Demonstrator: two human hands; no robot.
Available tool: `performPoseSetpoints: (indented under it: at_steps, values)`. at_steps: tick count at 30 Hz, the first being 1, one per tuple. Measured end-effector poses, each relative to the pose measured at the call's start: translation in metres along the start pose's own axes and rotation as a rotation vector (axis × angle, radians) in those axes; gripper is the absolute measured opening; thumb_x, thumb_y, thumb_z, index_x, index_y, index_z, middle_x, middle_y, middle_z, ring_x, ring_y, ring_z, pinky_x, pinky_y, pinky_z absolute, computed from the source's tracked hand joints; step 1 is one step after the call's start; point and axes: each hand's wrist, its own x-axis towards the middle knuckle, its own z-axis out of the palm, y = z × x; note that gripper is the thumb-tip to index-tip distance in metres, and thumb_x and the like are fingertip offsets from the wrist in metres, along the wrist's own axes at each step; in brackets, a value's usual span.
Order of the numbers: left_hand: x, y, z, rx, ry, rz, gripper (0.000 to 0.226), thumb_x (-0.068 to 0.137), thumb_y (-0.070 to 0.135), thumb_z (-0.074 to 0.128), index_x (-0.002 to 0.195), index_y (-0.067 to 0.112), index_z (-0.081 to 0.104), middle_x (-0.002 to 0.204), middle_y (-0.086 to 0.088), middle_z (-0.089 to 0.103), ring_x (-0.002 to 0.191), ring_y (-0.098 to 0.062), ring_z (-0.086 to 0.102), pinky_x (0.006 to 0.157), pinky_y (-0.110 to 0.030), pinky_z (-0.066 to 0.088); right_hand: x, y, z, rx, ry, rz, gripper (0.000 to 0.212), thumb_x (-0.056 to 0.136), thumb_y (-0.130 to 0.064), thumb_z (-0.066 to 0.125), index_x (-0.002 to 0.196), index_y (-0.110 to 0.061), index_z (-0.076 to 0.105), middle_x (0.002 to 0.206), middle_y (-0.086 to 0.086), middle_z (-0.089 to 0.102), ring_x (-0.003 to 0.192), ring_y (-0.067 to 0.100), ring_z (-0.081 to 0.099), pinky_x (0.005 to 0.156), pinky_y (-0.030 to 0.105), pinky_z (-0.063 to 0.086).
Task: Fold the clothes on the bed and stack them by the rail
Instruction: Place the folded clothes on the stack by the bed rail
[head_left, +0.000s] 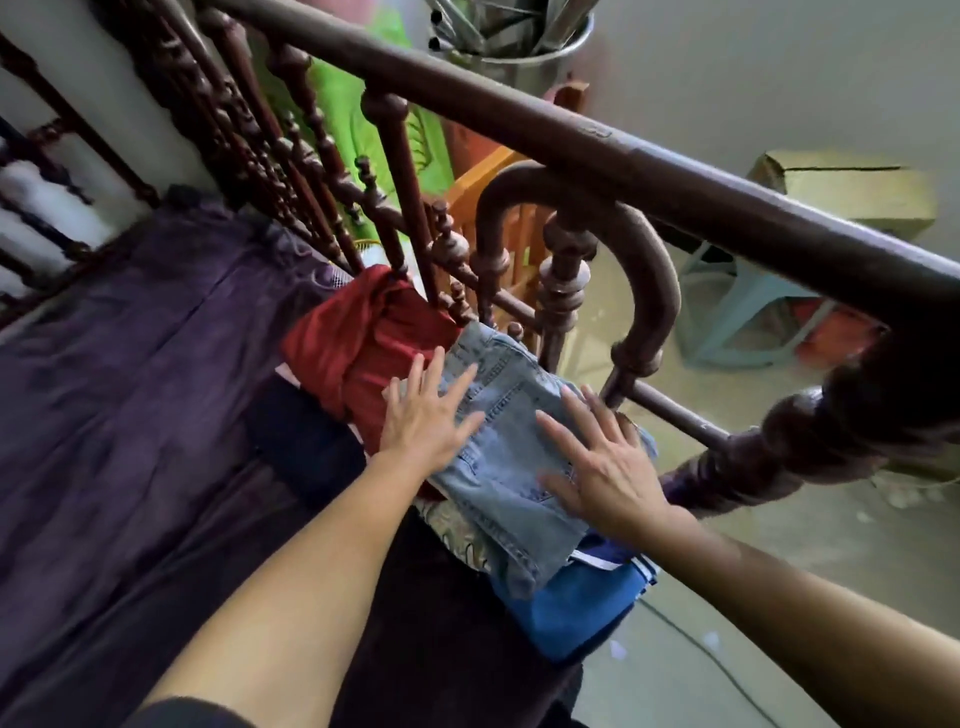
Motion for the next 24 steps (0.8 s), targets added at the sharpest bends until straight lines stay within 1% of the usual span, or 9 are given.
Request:
performPoseSetpoints:
  at_steps: [2,5,7,9,12,16,17,21,24]
  values:
    - [-0.003,0.0,0.019,0.001,-0.129,0.009,0.072,0.089,0.071,0.029,0.149,0.043,0.0,0.16,-0.004,-0.012,0.146,-0.03,-0.011,0.116,-0.053,0.003,0.013,-0.005,0.019,-0.037,-0.181,0.047,0.079,0.085,-0.073,0.034,0.152,-0.033,0.017,0.161,0.01,0.006,0.148,0.032,0.0,0.115,0.056,0.011]
    - [-0.023,-0.01,0.054,0.021,-0.268,-0.012,0.088,0.081,0.079,0.032,0.147,0.042,-0.013,0.157,-0.004,-0.025,0.143,-0.033,-0.023,0.116,-0.053,-0.005,0.002,-0.01,0.056,-0.1,-0.323,0.049,0.089,0.078,-0.087,0.013,0.151,-0.039,-0.002,0.161,0.008,-0.01,0.145,0.029,-0.019,0.114,0.062,-0.002]
    - [-0.035,-0.013,0.069,0.032,-0.305,0.008,0.096,0.077,0.082,0.035,0.145,0.042,-0.02,0.154,-0.004,-0.032,0.14,-0.033,-0.029,0.114,-0.053,-0.009,-0.012,-0.011,0.074,-0.116,-0.439,0.053,0.092,0.073,-0.091,0.004,0.147,-0.041,-0.019,0.158,0.005,-0.023,0.14,0.027,-0.033,0.113,0.061,-0.009]
    - [-0.037,-0.012,0.076,0.037,-0.323,0.018,0.1,0.075,0.082,0.037,0.144,0.041,-0.024,0.153,-0.005,-0.034,0.139,-0.034,-0.032,0.113,-0.054,-0.01,-0.013,-0.008,0.084,-0.125,-0.475,0.085,0.093,0.07,-0.093,0.001,0.142,-0.042,-0.027,0.156,0.005,-0.028,0.138,0.026,-0.038,0.112,0.061,-0.011]
    - [-0.018,-0.017,0.076,0.02,-0.31,0.034,0.095,0.077,0.082,0.031,0.145,0.041,-0.021,0.156,-0.007,-0.026,0.141,-0.035,-0.026,0.114,-0.06,-0.004,0.001,-0.003,0.083,-0.107,-0.491,0.108,0.095,0.066,-0.094,-0.002,0.141,-0.042,-0.029,0.153,0.003,-0.034,0.137,0.026,-0.039,0.113,0.061,-0.007]
    - [0.02,-0.018,0.07,0.055,-0.014,0.155,0.071,0.086,0.071,0.01,0.144,0.043,-0.021,0.156,-0.007,-0.024,0.144,-0.034,-0.019,0.113,-0.062,0.002,0.004,-0.001,0.082,-0.127,-0.505,0.095,0.095,0.065,-0.093,-0.002,0.139,-0.042,-0.031,0.152,0.003,-0.036,0.137,0.026,-0.039,0.114,0.06,-0.005]
    - [0.029,-0.016,0.07,0.055,-0.001,0.181,0.068,0.087,0.069,0.008,0.144,0.045,-0.019,0.156,-0.005,-0.025,0.144,-0.034,-0.017,0.113,-0.062,0.003,0.004,-0.001,0.082,-0.134,-0.511,0.103,0.095,0.065,-0.093,-0.002,0.14,-0.041,-0.03,0.152,0.004,-0.035,0.137,0.026,-0.038,0.114,0.06,-0.005]
    - [0.057,-0.018,0.092,0.01,-0.159,0.139,0.066,0.088,0.072,0.01,0.145,0.048,-0.014,0.158,-0.001,-0.019,0.146,-0.033,-0.005,0.112,-0.058,0.009,0.005,-0.001,0.09,-0.134,-0.512,0.112,0.097,0.067,-0.093,0.001,0.145,-0.041,-0.022,0.155,0.004,-0.03,0.14,0.025,-0.034,0.114,0.06,-0.005]
    - [0.062,-0.02,0.104,0.048,-0.198,0.134,0.067,0.088,0.073,0.01,0.144,0.048,-0.015,0.159,-0.002,-0.017,0.146,-0.034,0.0,0.111,-0.056,0.013,0.006,-0.003,0.088,-0.14,-0.519,0.12,0.096,0.068,-0.093,0.003,0.146,-0.041,-0.019,0.156,0.004,-0.028,0.141,0.025,-0.032,0.114,0.06,-0.005]
